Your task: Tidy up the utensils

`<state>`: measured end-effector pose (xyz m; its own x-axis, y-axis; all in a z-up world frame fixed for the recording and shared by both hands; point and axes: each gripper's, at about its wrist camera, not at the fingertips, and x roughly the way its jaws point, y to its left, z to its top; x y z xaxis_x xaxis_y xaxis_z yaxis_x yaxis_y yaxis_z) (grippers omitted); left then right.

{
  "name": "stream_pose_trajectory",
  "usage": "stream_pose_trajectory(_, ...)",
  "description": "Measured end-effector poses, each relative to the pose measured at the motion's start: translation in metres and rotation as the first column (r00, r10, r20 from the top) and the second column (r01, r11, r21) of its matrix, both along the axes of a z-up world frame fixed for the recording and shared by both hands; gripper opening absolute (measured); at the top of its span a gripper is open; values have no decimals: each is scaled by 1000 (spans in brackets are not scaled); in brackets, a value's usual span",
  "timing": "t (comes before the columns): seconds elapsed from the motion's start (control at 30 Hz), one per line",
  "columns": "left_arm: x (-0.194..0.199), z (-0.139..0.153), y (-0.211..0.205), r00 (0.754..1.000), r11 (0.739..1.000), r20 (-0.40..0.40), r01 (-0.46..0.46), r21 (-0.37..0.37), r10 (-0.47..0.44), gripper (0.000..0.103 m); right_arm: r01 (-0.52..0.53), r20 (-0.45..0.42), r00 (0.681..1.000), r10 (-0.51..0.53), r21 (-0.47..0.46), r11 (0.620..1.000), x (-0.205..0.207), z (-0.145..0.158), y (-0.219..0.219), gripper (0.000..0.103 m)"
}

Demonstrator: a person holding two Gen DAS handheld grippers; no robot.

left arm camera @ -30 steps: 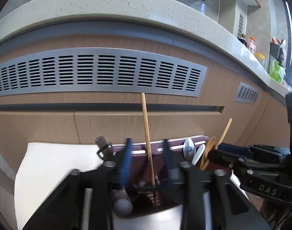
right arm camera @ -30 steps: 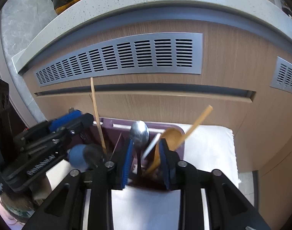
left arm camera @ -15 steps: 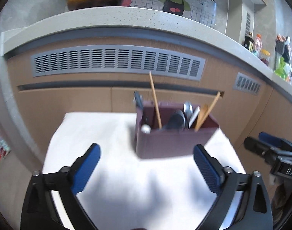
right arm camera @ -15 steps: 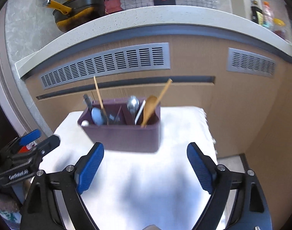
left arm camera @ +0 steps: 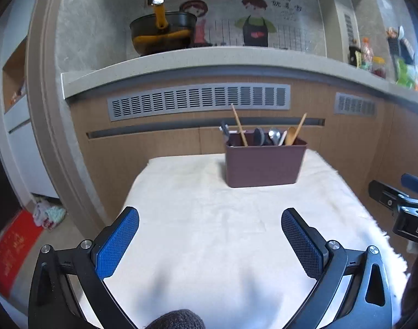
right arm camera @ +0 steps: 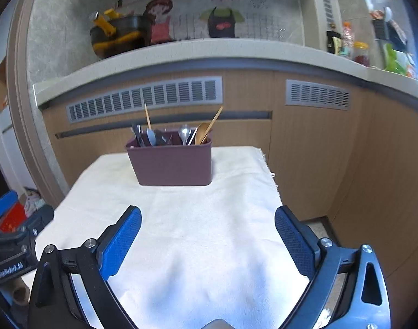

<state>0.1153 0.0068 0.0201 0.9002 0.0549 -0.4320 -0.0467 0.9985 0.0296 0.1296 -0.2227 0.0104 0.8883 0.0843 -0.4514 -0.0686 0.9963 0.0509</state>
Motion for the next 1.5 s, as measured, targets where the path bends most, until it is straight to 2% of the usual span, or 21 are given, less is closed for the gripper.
stream_pose_trajectory(0.1, -8, 0, -1, 999, 998, -17, 29, -50, -30, 103, 18, 30, 999, -18, -22, 1000, -14, 1, 2, 102)
stream_pose_trajectory(0.3, -10, 5, -8, 999, 998, -12, 35, -46, -35, 103, 41, 36, 999, -39, -71, 997, -20, -5, 4, 102)
stream_pose_trajectory(0.77, -10, 5, -8, 999, 998, -25, 36, -47, -37, 103, 44, 22, 999, -42, -81, 996, -20, -8, 0, 102)
stream_pose_trajectory(1.5, -12, 3, -12, 999, 998, -25, 44, -39, -45, 103, 43, 48, 998, -39, -76, 996, -26, -5, 2, 102)
